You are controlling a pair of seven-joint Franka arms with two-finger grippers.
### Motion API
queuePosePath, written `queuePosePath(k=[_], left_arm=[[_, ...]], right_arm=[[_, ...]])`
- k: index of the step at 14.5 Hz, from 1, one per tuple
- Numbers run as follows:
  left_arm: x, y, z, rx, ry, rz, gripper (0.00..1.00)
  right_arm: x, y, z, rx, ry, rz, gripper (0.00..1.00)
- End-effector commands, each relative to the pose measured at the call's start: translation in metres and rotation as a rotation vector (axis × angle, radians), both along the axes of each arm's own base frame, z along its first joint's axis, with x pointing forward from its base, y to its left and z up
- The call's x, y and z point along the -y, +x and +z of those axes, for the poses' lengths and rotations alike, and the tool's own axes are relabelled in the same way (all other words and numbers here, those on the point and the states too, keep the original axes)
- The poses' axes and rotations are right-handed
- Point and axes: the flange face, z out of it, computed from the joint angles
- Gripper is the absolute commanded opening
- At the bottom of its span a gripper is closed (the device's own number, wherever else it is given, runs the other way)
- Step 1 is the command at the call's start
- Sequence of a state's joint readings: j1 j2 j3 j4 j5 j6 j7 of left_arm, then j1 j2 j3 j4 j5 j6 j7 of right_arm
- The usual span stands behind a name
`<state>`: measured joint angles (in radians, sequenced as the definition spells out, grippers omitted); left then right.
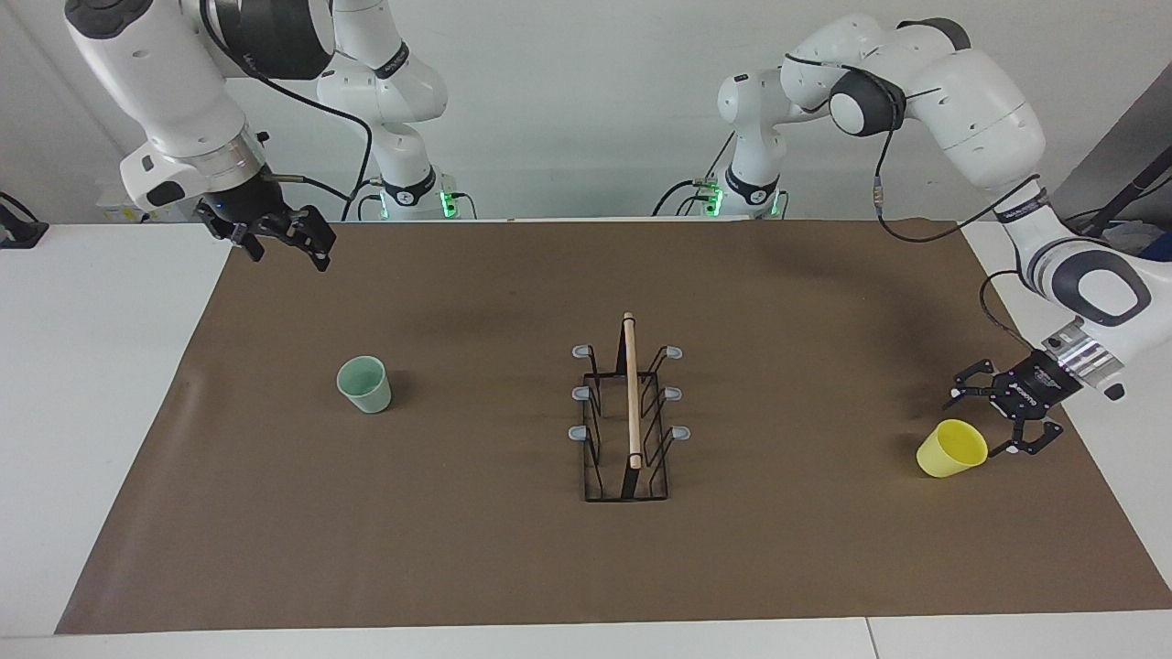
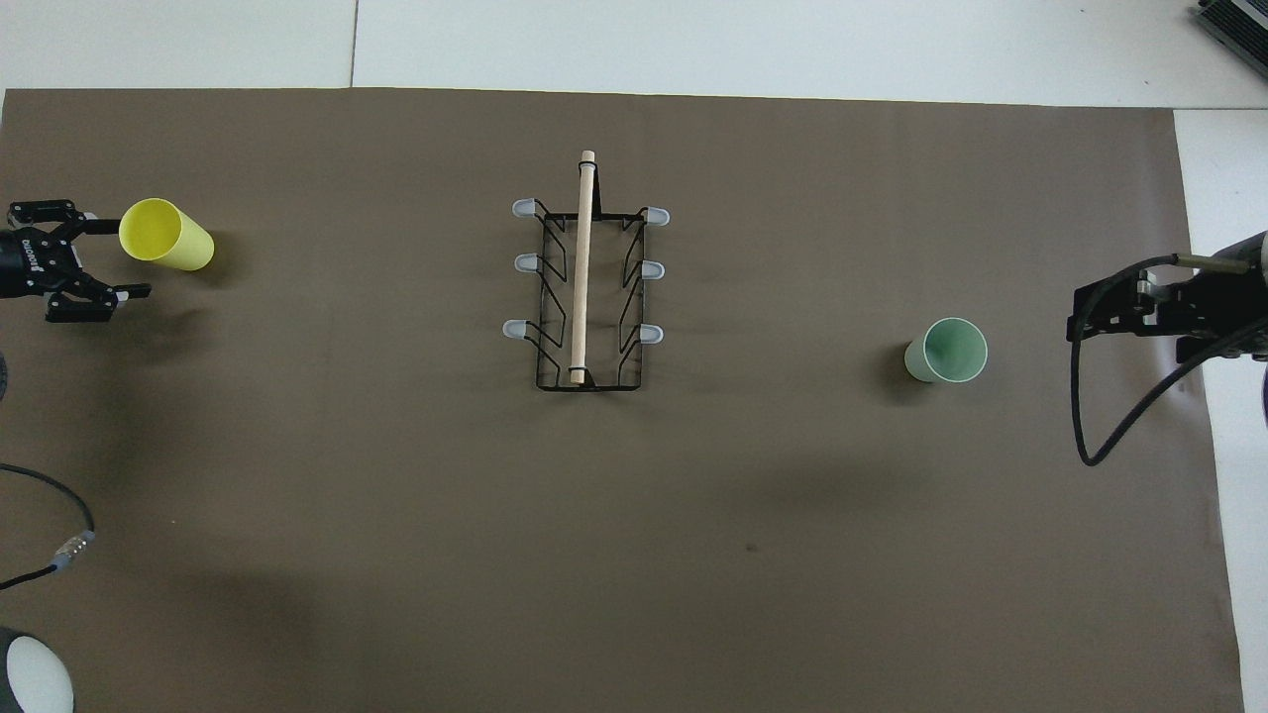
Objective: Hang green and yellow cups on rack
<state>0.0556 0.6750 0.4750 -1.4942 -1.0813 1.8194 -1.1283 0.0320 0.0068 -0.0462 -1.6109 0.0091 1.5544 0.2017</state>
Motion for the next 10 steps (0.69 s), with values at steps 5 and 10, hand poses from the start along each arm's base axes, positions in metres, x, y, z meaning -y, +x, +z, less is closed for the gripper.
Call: queuePosePath(k=[5,10], left_arm=[[0.014,-0.019,-0.016,0.107,0.007,0.204,1.00],[0.033,-0.035,-0.036,0.105,-0.098,0.319,1.00]], right_arm=[[0.001,-0.007,0.001,0.016,0.013,-0.012,1.00],[0.001,-0.007,0.001,0.017,0.013,-0.012,1.00]])
